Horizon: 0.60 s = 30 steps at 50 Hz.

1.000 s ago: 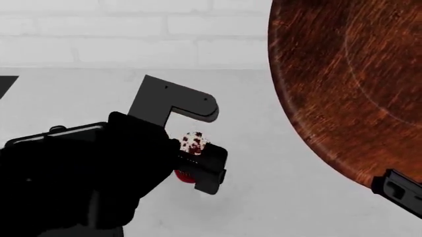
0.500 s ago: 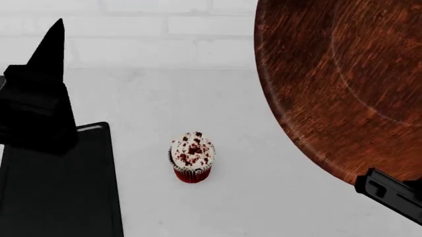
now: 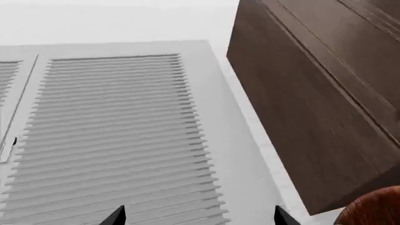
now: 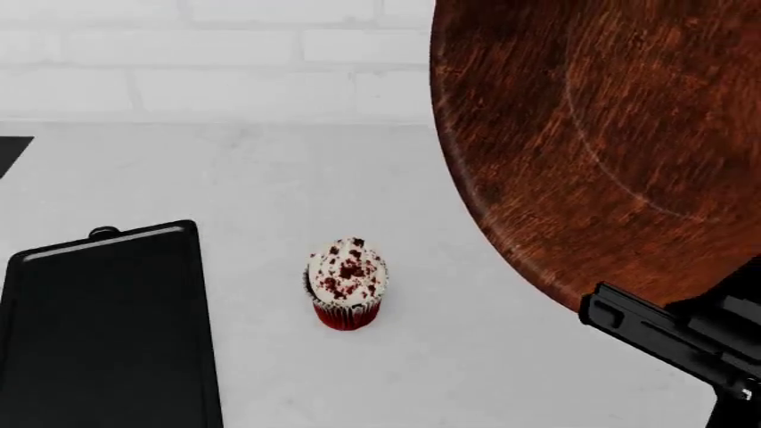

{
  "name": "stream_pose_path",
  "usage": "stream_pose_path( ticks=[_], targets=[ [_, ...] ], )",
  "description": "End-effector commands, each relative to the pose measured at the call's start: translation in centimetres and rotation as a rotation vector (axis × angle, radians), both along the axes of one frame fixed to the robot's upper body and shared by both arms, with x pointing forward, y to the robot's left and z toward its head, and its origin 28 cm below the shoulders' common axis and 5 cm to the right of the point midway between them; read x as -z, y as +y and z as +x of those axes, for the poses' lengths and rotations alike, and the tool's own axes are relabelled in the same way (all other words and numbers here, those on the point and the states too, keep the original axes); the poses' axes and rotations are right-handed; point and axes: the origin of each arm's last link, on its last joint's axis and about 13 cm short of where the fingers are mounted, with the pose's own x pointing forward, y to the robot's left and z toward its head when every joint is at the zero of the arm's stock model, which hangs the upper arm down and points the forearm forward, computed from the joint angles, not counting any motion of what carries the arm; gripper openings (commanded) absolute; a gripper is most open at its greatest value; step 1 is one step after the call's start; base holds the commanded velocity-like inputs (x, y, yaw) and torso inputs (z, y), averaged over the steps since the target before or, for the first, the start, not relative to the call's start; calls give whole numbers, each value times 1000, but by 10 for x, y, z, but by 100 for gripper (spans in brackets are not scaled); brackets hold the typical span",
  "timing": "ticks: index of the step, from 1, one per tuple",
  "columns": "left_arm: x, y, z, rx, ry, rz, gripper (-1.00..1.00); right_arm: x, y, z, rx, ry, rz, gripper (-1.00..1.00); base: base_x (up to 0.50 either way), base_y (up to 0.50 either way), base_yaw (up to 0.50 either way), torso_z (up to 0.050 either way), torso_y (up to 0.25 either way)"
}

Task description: Move the fresh-baked cupcake off the tray onto the counter, and place the bowl used for mixing into the sink.

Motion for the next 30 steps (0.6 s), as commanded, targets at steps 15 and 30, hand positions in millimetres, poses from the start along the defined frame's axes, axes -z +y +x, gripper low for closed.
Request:
stream_pose_path(
  ticks=[15, 30],
  targets=[
    [61, 16, -18, -375, 56, -603, 100, 2, 21, -4, 13, 43, -140, -100, -204, 219, 0, 0, 0],
    [66, 17, -30, -370, 13, -616, 100, 2, 21, -11, 42, 4, -156, -100, -354, 409, 0, 0, 0]
  ],
)
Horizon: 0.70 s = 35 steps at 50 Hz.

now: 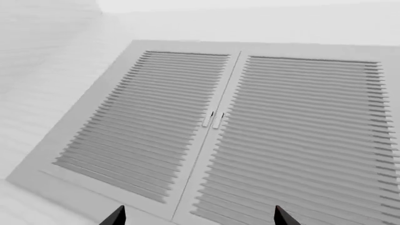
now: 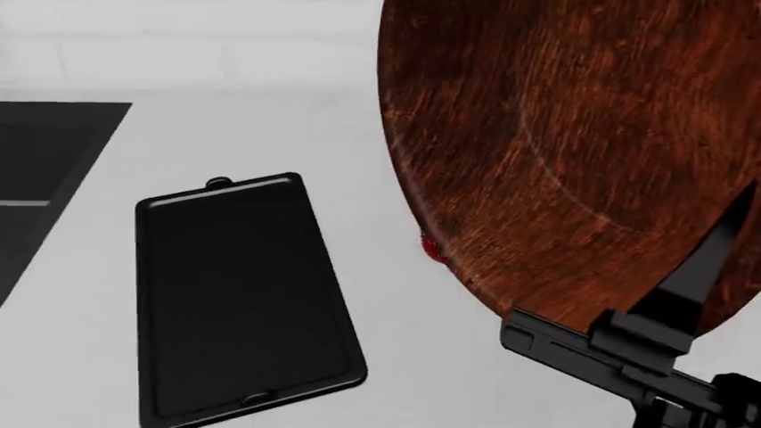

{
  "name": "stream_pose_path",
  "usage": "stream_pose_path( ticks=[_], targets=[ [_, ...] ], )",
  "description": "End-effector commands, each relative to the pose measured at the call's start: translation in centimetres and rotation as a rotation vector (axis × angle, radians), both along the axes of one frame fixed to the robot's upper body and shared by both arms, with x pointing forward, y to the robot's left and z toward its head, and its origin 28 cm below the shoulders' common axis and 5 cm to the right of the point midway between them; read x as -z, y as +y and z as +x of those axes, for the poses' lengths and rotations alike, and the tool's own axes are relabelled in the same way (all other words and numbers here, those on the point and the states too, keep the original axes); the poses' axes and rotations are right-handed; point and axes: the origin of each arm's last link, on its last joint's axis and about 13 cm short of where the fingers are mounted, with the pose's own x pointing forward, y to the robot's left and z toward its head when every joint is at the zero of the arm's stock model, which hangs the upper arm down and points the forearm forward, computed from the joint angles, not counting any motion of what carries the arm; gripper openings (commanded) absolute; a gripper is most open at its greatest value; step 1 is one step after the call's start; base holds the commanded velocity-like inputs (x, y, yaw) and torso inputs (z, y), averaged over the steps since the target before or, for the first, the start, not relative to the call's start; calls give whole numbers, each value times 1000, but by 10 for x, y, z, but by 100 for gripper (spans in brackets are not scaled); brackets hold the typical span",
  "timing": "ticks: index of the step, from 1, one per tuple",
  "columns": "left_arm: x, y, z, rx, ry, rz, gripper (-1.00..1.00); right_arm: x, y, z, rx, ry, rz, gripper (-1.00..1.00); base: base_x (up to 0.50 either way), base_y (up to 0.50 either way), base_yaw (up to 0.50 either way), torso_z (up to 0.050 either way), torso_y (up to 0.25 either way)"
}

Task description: Move the fresh-baked cupcake off the tray onto the counter, and place the bowl used for mixing into the sink.

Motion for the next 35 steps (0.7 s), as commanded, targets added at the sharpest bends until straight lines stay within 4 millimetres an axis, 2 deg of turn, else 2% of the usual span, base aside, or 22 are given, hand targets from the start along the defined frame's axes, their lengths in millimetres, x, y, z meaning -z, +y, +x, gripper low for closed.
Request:
stream_pose_path(
  ticks=[1, 13, 35],
  targets=[
    [6, 7, -10, -59, -1, -17, 100, -3, 1, -5, 21, -46, -25, -100, -359, 449, 0, 0, 0],
    [6, 6, -9, -57, 2, -17, 100, 0, 6, -2, 30, -49, -62, -100, -281, 490, 0, 0, 0],
    [5, 4, -5, -51, 13, -8, 100, 3, 12, 6, -12, -16, -93, -100, -23, 500, 0, 0, 0]
  ],
)
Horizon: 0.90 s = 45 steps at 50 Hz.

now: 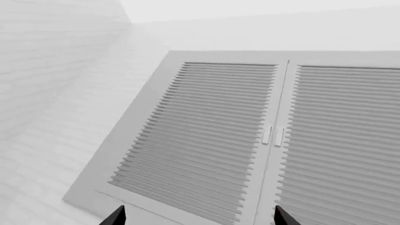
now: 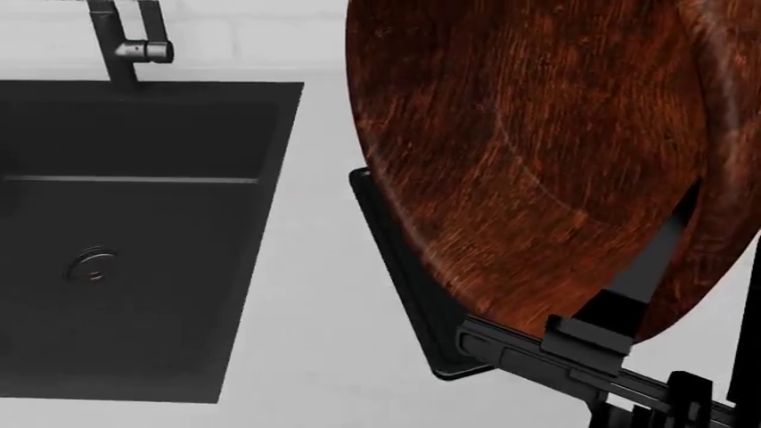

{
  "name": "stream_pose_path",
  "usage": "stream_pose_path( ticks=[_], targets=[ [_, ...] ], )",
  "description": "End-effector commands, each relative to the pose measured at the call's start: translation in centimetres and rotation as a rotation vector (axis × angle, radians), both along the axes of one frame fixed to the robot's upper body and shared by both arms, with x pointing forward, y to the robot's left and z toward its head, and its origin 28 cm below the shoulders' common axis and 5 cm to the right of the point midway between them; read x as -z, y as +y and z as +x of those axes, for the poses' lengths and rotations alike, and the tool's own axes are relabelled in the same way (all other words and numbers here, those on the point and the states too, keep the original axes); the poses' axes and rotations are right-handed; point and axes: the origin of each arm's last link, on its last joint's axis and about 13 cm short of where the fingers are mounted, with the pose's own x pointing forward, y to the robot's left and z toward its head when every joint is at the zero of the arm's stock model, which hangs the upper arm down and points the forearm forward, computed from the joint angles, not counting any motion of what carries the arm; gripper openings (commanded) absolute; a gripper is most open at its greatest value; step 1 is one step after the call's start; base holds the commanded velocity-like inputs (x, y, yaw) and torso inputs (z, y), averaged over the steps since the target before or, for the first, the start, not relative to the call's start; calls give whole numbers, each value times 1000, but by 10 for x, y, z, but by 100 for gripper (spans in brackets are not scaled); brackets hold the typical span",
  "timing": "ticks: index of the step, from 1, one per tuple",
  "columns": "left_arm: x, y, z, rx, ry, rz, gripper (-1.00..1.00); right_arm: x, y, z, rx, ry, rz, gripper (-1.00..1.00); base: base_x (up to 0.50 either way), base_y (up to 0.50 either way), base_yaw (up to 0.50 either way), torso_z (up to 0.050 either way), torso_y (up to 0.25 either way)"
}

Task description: Move the fresh-baked cupcake off the tray onto the counter, and place the bowl used for mixing into the sink.

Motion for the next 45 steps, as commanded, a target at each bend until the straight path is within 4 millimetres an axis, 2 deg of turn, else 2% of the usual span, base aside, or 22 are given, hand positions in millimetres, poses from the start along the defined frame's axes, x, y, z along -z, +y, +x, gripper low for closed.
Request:
stream_pose_path(
  ticks=[1, 24, 31, 37, 45],
  targets=[
    [-1, -1, 1, 1, 5, 4, 100, -1, 2, 5, -16, 3, -19, -100, -12, 500, 0, 0, 0],
    [1, 0, -1, 12, -2, 4, 100, 5, 4, 34, -123, 146, 21, -100, -7, 500, 0, 0, 0],
    [1, 1, -4, 21, -7, -1, 100, 6, 0, 51, -305, 308, 139, -100, -5, 500, 0, 1, 1],
    [1, 1, -4, 23, -9, 1, 100, 8, -10, 72, -326, 365, 242, -100, -1, 500, 0, 0, 0],
    [1, 0, -4, 22, -10, 4, 100, 10, -17, 86, -388, 444, 372, -100, 0, 500, 0, 0, 0]
  ],
)
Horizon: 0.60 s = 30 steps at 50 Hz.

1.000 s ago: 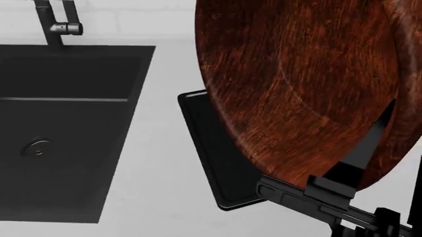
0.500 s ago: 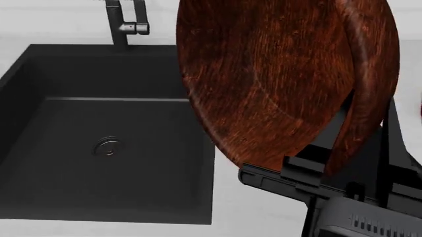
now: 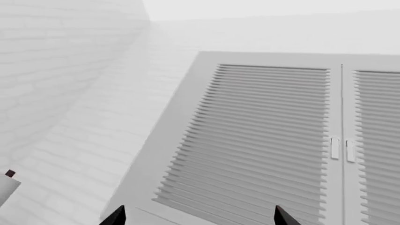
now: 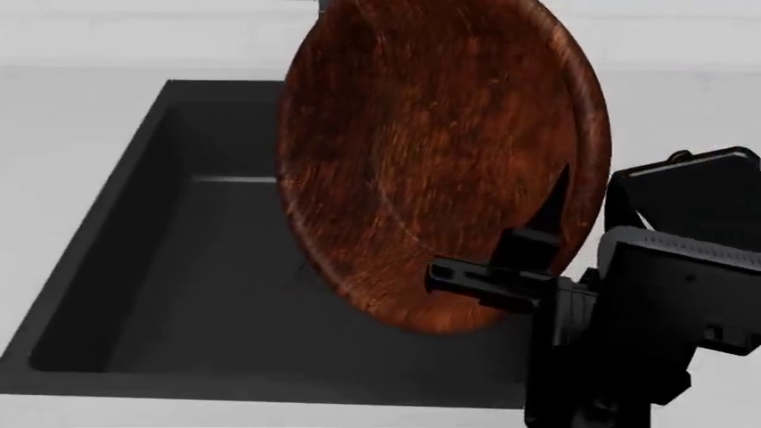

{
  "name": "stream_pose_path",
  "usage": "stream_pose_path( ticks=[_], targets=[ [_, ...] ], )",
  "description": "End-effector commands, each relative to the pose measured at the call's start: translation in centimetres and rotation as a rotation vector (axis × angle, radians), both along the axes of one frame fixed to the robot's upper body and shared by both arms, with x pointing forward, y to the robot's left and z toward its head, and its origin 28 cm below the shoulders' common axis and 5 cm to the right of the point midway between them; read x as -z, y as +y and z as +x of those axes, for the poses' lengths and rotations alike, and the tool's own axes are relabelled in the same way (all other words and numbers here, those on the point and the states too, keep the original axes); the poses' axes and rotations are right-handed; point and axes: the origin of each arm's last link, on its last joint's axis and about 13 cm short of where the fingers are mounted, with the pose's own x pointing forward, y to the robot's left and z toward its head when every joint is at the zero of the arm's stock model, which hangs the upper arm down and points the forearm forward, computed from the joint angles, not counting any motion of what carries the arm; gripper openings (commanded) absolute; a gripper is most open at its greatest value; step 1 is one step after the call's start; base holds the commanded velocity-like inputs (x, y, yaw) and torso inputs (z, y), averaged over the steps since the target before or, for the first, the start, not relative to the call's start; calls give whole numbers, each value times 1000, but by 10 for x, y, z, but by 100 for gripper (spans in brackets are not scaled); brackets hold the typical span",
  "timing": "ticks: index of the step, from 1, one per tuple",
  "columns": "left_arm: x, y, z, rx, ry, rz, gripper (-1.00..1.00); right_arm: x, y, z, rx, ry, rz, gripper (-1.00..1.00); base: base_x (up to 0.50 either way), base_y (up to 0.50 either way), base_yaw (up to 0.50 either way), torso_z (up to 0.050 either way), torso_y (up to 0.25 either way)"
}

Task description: Move the fresh-baked cupcake off the tray onto the counter, and place the bowl used for mixing into the sink.

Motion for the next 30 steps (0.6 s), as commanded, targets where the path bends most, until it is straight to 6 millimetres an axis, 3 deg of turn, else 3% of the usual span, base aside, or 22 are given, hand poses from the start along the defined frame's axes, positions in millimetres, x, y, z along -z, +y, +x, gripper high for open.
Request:
stream_pose_path(
  ticks=[1, 5, 11, 30],
  targets=[
    [0, 0, 0, 3, -3, 1, 100, 1, -14, 27, -83, 125, 216, -100, 0, 500, 0, 0, 0],
    [0, 1, -2, 4, -6, -1, 100, 3, -25, 39, 5, 161, 344, -100, 0, 345, 0, 0, 3],
    [0, 1, -2, 7, -6, -3, 100, 7, -27, 43, 25, 215, 373, -100, 0, 0, 0, 0, 0],
    [0, 0, -3, 20, -3, -2, 100, 34, -25, 79, -51, 475, 479, -100, 25, 0, 0, 0, 1]
  ],
)
